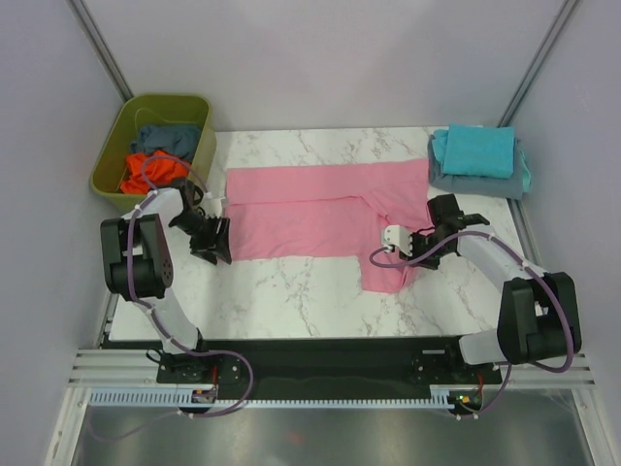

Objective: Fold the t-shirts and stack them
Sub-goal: Fold the tshirt

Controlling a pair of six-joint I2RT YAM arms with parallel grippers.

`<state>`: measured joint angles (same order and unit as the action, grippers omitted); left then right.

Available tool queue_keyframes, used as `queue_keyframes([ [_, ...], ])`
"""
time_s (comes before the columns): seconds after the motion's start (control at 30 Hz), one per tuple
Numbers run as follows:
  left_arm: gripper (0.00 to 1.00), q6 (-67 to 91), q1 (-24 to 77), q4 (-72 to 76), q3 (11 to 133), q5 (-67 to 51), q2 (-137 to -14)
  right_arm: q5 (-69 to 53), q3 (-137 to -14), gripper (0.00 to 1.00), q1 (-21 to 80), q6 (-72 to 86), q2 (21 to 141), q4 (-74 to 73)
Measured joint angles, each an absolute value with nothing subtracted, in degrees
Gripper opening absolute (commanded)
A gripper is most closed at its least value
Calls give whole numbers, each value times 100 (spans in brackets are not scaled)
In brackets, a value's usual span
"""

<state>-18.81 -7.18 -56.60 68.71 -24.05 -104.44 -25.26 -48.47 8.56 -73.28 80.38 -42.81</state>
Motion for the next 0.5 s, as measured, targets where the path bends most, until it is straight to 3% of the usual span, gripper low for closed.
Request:
queue_keyframes([
  [0.5, 56, -1697, -589, -5581, 7185, -2255, -11010, -2486, -4958, 0, 891, -7260, 8149, -4261],
])
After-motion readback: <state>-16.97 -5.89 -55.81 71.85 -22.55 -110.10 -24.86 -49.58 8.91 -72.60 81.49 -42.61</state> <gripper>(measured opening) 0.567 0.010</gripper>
